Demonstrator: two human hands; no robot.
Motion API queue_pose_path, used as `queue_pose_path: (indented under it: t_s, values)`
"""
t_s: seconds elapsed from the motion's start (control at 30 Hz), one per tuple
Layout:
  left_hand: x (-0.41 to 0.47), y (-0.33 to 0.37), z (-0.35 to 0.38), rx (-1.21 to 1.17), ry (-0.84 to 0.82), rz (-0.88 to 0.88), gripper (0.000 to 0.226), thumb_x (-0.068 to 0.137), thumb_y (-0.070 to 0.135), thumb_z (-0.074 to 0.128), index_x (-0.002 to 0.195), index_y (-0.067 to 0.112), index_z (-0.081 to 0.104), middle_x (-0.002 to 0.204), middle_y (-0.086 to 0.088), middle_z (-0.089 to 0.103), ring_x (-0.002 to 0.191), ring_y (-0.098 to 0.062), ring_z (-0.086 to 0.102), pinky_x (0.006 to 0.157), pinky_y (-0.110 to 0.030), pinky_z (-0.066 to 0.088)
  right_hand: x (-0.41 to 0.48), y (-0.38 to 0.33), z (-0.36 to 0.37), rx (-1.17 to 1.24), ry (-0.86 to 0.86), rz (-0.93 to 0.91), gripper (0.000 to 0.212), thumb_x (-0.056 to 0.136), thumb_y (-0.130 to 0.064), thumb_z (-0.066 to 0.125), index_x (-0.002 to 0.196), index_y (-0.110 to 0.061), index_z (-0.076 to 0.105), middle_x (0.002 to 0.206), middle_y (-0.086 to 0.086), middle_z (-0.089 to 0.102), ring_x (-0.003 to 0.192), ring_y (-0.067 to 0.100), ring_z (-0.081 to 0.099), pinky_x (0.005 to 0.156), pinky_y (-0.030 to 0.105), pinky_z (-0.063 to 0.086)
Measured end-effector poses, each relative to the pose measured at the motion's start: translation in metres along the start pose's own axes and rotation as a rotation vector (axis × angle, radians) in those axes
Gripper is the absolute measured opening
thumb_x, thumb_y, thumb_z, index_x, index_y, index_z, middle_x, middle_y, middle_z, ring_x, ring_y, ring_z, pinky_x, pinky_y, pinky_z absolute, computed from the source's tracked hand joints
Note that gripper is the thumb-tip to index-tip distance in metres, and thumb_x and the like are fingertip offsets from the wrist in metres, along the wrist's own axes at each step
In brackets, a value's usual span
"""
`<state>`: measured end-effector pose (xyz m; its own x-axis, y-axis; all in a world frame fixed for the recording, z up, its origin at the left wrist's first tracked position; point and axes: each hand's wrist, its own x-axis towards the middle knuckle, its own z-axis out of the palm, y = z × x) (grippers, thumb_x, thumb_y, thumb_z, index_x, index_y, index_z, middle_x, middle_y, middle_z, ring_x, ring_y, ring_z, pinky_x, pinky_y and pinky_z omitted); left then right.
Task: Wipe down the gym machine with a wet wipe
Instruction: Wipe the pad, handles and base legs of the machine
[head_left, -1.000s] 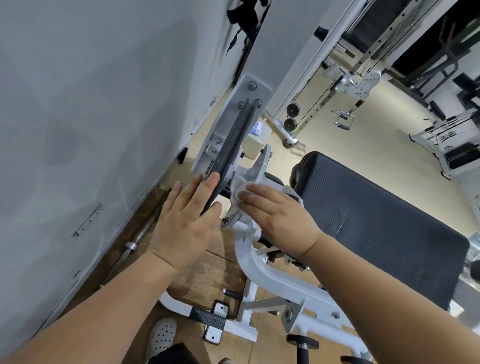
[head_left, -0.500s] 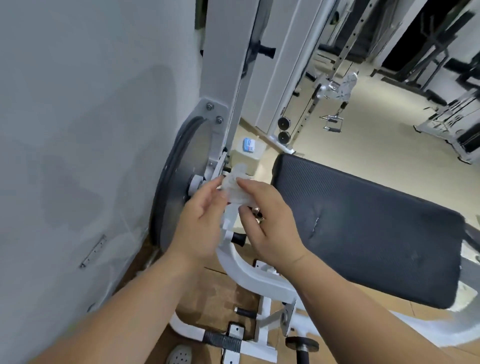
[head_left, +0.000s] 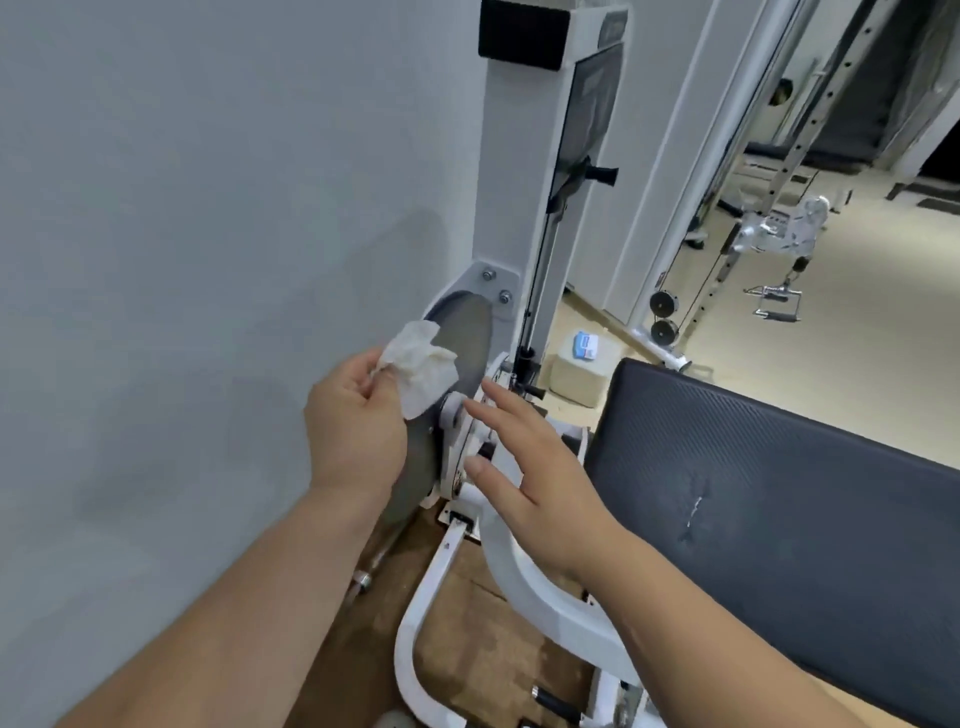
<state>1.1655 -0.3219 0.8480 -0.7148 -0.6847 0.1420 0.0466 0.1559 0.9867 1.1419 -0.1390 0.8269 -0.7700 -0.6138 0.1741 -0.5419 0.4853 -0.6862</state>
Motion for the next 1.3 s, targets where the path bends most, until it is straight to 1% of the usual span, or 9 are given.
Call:
queue_pose_path:
  t_s: [0.27, 0.47, 0.57, 0.67, 0.73, 0.8, 0.93, 1.1, 1.3]
  values:
    - [0.128, -0.047, -0.014, 0.1, 0.084, -0.015, 0.03, 0.097, 0.013, 0.05, 0.106, 0.026, 0.076, 0.097, 0.008, 0.074, 0.095, -0.018, 0.068, 0.09, -0.042, 0.057, 0.114, -0.007, 0.009, -0.136, 0.023, 0.145, 0.062, 0.1, -0.06, 0.038, 0.155, -0.034, 0.041, 0.169, -0.012, 0.021, 0.156, 0.008, 0.015, 0.125, 0.035, 0.016]
    - [0.19, -0.093, 0.015, 0.149, -0.138, -0.06, 0.032, 0.1, 0.011, 0.05, 0.117, 0.019, 0.075, 0.102, 0.006, 0.073, 0.1, -0.017, 0.067, 0.086, -0.028, 0.051, 0.186, -0.007, 0.026, -0.205, 0.056, 0.31, 0.061, 0.102, -0.059, 0.048, 0.155, -0.03, 0.042, 0.17, -0.007, 0.022, 0.156, 0.01, 0.012, 0.127, 0.039, 0.015]
    - [0.19, -0.124, 0.032, 0.076, -0.462, -0.103, 0.037, 0.1, 0.02, 0.049, 0.128, 0.023, 0.072, 0.122, 0.006, 0.073, 0.114, -0.013, 0.066, 0.102, -0.032, 0.05, 0.199, -0.008, 0.043, -0.107, 0.049, 0.412, 0.073, 0.098, -0.049, 0.06, 0.161, -0.032, 0.027, 0.171, -0.014, 0.004, 0.157, 0.005, 0.002, 0.127, 0.039, 0.016]
    - [0.172, -0.149, 0.038, -0.13, -0.721, -0.178, 0.048, 0.097, 0.042, 0.046, 0.14, 0.032, 0.061, 0.143, 0.005, 0.062, 0.132, -0.009, 0.056, 0.116, -0.041, 0.042, 0.201, -0.008, 0.054, -0.146, 0.122, 0.438, 0.077, 0.097, -0.032, 0.065, 0.162, -0.03, 0.024, 0.169, -0.019, 0.001, 0.155, -0.001, 0.001, 0.123, 0.022, 0.016]
    - [0.165, -0.151, 0.038, -0.233, -0.82, -0.225, 0.047, 0.101, 0.042, 0.043, 0.148, 0.04, 0.039, 0.161, 0.011, 0.036, 0.138, 0.013, 0.038, 0.118, -0.013, 0.027, 0.201, -0.009, 0.055, -0.161, 0.13, 0.46, 0.077, 0.097, -0.025, 0.063, 0.162, -0.032, 0.022, 0.167, -0.024, -0.001, 0.152, -0.006, 0.002, 0.108, -0.001, 0.01]
    - [0.171, -0.146, 0.042, -0.248, -0.897, -0.22, 0.054, 0.101, 0.048, 0.038, 0.152, 0.039, 0.023, 0.165, 0.018, 0.019, 0.14, 0.022, 0.023, 0.117, -0.006, 0.015, 0.199, -0.01, 0.055, -0.153, 0.123, 0.468, 0.078, 0.097, -0.019, 0.06, 0.162, -0.035, 0.021, 0.166, -0.025, -0.001, 0.147, -0.016, 0.003, 0.095, -0.012, 0.011]
    - [0.203, -0.135, 0.064, -0.258, -1.07, -0.141, 0.069, 0.1, 0.068, 0.024, 0.161, 0.044, 0.004, 0.167, 0.028, 0.002, 0.148, 0.017, 0.003, 0.128, -0.031, 0.004, 0.2, -0.012, 0.056, -0.136, 0.131, 0.484, 0.075, 0.097, -0.014, 0.057, 0.16, -0.037, 0.024, 0.166, -0.027, -0.001, 0.143, -0.021, 0.003, 0.09, -0.014, 0.013]
    - [0.22, -0.126, 0.075, -0.248, -1.101, -0.207, 0.071, 0.088, 0.09, 0.02, 0.153, 0.064, 0.01, 0.162, 0.038, 0.009, 0.15, 0.013, 0.009, 0.129, -0.043, 0.008, 0.201, -0.012, 0.058, -0.127, 0.153, 0.496, 0.079, 0.088, -0.027, 0.054, 0.16, -0.041, 0.026, 0.165, -0.028, 0.004, 0.152, -0.01, 0.004, 0.097, -0.011, 0.011]
    - [0.188, -0.148, 0.031, -0.265, -1.101, -0.136, 0.079, 0.092, 0.079, 0.023, 0.16, 0.044, 0.01, 0.165, 0.032, 0.013, 0.15, 0.013, 0.009, 0.128, -0.028, 0.01, 0.199, -0.015, 0.063, -0.112, 0.197, 0.502, 0.079, 0.088, -0.031, 0.058, 0.16, -0.039, 0.026, 0.165, -0.027, 0.01, 0.151, -0.011, 0.006, 0.106, -0.005, 0.01]
